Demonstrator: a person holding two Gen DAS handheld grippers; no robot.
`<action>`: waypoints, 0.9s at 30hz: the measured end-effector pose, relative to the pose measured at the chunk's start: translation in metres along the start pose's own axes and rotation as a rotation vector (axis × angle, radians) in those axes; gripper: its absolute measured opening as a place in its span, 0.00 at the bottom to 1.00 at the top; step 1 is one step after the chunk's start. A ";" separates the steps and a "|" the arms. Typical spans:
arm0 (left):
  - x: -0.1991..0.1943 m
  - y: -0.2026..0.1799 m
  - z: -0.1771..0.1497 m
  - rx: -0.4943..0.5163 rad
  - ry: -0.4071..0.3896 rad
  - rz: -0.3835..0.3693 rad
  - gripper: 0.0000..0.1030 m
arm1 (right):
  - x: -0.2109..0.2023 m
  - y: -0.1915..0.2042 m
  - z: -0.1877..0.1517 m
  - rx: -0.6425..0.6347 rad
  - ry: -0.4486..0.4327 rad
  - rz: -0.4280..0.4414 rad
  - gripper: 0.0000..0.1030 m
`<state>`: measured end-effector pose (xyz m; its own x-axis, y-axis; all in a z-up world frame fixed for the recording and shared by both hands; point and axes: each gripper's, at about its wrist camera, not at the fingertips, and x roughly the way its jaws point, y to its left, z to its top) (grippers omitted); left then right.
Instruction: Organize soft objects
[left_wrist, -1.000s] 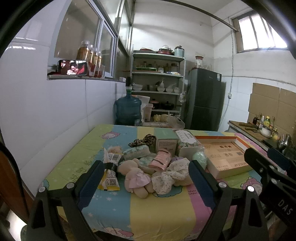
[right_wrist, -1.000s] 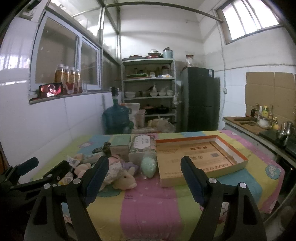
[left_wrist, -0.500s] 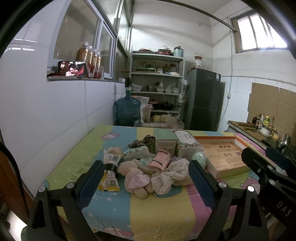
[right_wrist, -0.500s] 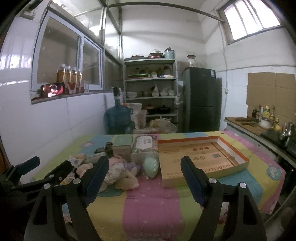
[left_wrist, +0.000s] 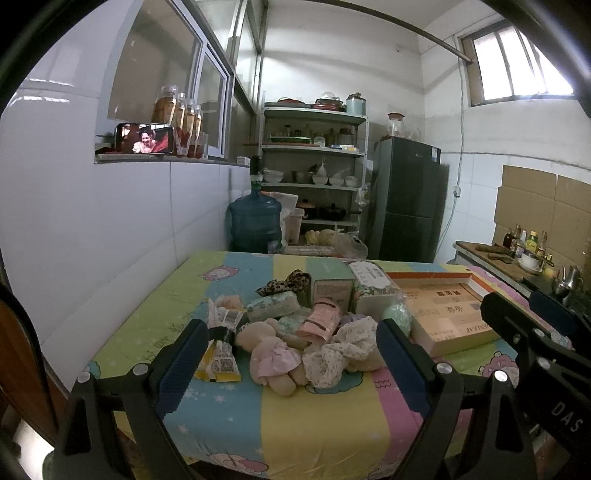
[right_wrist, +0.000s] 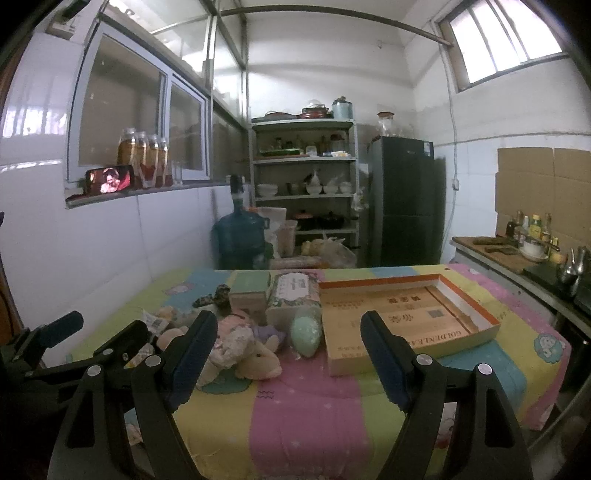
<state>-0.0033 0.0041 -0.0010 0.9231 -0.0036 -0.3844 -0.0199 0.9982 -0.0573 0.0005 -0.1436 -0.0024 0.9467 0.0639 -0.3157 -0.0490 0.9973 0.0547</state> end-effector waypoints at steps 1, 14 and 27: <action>-0.001 0.000 0.001 -0.001 0.000 0.000 0.90 | 0.000 0.000 0.000 0.000 0.000 0.000 0.79; -0.002 0.001 0.002 0.000 -0.002 0.000 0.90 | 0.000 0.001 0.000 0.002 -0.001 -0.001 0.79; -0.002 0.001 0.001 0.001 -0.002 -0.001 0.90 | 0.000 0.001 0.000 0.002 -0.001 -0.002 0.79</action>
<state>-0.0044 0.0053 0.0008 0.9240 -0.0043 -0.3823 -0.0189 0.9982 -0.0570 0.0002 -0.1422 -0.0026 0.9471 0.0623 -0.3150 -0.0470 0.9973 0.0558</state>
